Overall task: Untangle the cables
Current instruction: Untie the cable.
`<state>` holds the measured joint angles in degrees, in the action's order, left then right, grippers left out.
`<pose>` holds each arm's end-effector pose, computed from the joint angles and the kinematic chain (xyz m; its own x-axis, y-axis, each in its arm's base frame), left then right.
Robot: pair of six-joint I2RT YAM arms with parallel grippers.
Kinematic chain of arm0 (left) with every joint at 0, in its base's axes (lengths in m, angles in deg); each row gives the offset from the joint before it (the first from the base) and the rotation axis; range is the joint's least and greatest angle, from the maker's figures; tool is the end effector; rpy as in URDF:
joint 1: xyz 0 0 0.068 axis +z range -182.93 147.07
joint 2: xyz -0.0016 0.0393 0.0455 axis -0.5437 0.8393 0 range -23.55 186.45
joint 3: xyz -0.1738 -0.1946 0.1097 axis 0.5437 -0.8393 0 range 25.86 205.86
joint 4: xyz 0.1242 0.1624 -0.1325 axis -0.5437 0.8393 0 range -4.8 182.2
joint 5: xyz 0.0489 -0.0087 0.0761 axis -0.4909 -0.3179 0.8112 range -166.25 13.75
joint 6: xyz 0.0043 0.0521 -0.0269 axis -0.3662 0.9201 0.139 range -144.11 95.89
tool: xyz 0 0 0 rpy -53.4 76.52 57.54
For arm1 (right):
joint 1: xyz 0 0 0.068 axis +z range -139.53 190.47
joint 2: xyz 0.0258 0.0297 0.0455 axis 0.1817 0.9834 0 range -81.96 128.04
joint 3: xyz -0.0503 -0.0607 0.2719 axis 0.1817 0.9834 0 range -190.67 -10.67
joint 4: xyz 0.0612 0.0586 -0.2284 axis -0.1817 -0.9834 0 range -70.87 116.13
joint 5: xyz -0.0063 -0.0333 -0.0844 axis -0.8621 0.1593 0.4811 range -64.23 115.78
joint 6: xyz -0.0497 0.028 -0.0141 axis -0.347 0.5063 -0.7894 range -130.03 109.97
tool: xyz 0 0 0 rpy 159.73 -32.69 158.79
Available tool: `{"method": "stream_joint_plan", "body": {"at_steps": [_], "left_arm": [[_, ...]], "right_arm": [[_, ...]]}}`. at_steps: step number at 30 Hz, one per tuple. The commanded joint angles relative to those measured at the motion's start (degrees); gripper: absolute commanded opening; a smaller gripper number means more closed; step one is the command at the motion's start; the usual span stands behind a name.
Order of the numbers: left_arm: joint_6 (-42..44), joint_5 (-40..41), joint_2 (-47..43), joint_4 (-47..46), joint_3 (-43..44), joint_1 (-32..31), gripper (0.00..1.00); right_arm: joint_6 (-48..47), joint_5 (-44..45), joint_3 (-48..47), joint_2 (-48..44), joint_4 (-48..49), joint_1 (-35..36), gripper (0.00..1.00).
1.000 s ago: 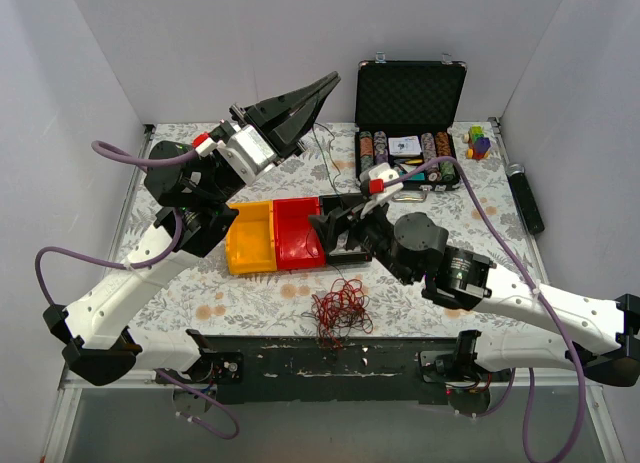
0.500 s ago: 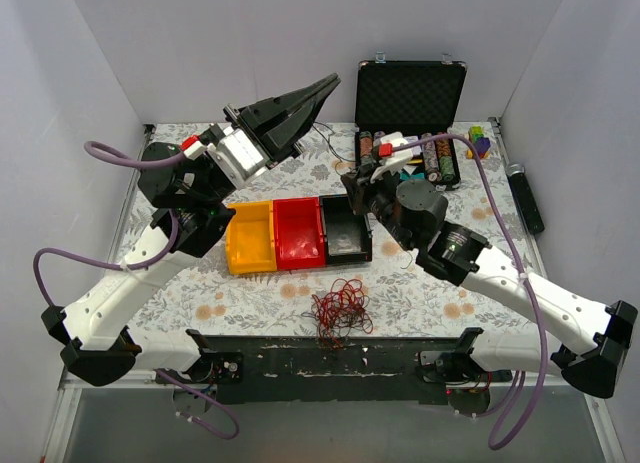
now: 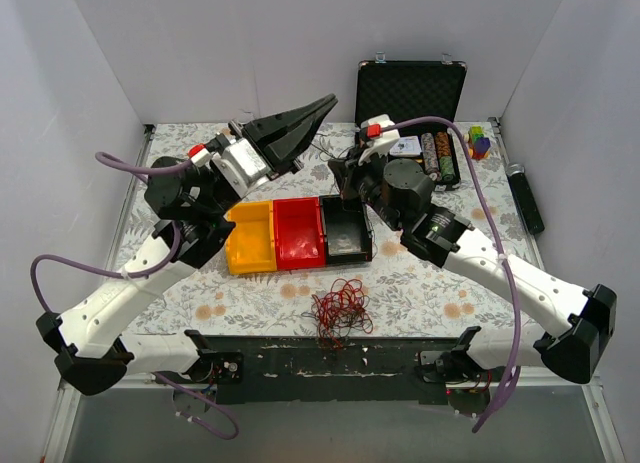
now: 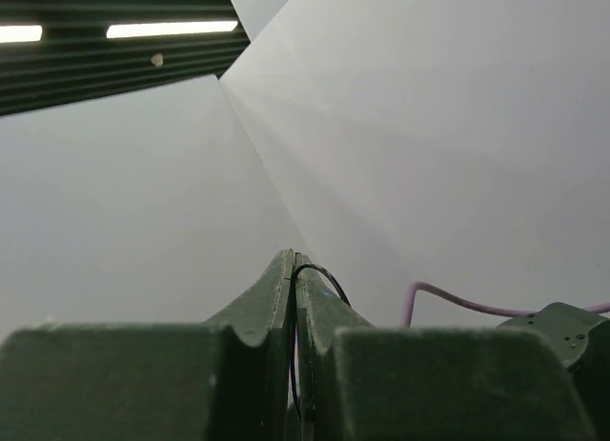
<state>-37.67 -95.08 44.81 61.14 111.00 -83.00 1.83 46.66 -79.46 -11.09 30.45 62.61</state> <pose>0.1204 -0.1655 0.5661 0.2011 -0.5860 -0.7849 0.9563 0.2910 0.0278 0.1787 0.2051 0.4291 -0.0831 0.2059 -0.9750 -0.5129 0.8301 0.2190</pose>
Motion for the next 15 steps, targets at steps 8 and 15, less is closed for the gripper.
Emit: {"method": "stream_joint_plan", "body": {"at_steps": [8, 15], "left_arm": [[-10.7, 22.9, -4.8, 0.4, -9.9, 0.1, 0.0], [-15.4, 26.2, -6.7, 0.8, -15.9, 0.1, 0.0]], "right_arm": [[3.2, 2.7, 4.2, 2.4, 18.9, -1.9, 0.01], [11.5, 2.9, 7.6, 5.7, 21.7, -4.9, 0.01]]}}
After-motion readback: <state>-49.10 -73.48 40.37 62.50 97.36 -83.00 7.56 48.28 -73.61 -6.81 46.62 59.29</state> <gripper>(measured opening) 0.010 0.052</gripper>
